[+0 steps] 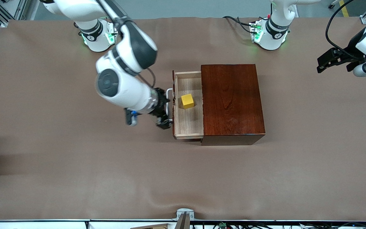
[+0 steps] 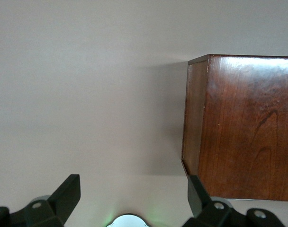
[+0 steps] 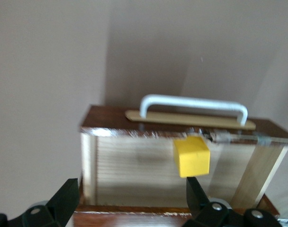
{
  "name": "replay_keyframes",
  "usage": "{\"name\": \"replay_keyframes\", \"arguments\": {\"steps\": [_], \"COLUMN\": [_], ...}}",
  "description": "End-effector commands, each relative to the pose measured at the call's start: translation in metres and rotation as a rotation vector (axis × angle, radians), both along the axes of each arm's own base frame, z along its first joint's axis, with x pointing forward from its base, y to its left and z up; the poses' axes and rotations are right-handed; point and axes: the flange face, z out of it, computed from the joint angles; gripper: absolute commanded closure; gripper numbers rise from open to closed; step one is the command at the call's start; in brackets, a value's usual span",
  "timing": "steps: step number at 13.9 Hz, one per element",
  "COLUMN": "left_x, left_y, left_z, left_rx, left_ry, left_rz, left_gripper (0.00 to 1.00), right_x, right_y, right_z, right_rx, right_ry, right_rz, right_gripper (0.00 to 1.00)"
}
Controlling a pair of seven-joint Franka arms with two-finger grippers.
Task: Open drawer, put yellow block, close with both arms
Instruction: 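Withdraw the right gripper while the left gripper reaches toward the box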
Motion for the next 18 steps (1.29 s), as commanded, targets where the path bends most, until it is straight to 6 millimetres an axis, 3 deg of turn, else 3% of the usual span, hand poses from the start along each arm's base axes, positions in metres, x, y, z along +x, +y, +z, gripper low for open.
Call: {"name": "replay_keyframes", "arguments": {"steps": [1,4,9,12,15,18], "left_x": [0.002,0.001,0.000,0.003,0.003,-0.002], "left_y": [-0.002,-0.002,-0.017,-0.026,-0.052,-0.086], "left_z": [0.006,0.009,0.007,0.000,-0.007,-0.012], "left_rx": [0.003,0.001,0.006,0.000,0.003,0.009], "left_ry": [-0.011,-0.017,-0.012,0.001,0.009,0.015], "left_rz": [-0.008,-0.008,-0.032,-0.049,-0.094,-0.092], "left_gripper": [0.00,0.00,0.00,0.00,0.00,0.00], "right_x": [0.011,0.031,0.042,0.036,0.034,0.012], "right_y": [-0.046,-0.099,-0.185,-0.213,-0.254,-0.272], "right_z": [0.026,0.054,0.075,0.088,0.117,0.140], "right_rx": [-0.002,0.010,0.042,0.061,0.085,0.081], "right_ry": [0.009,0.000,-0.012,-0.018,-0.077,-0.089], "right_rz": [0.074,0.136,0.294,0.416,0.431,0.611], "right_gripper": [0.00,0.00,0.00,0.00,0.00,0.00]}}
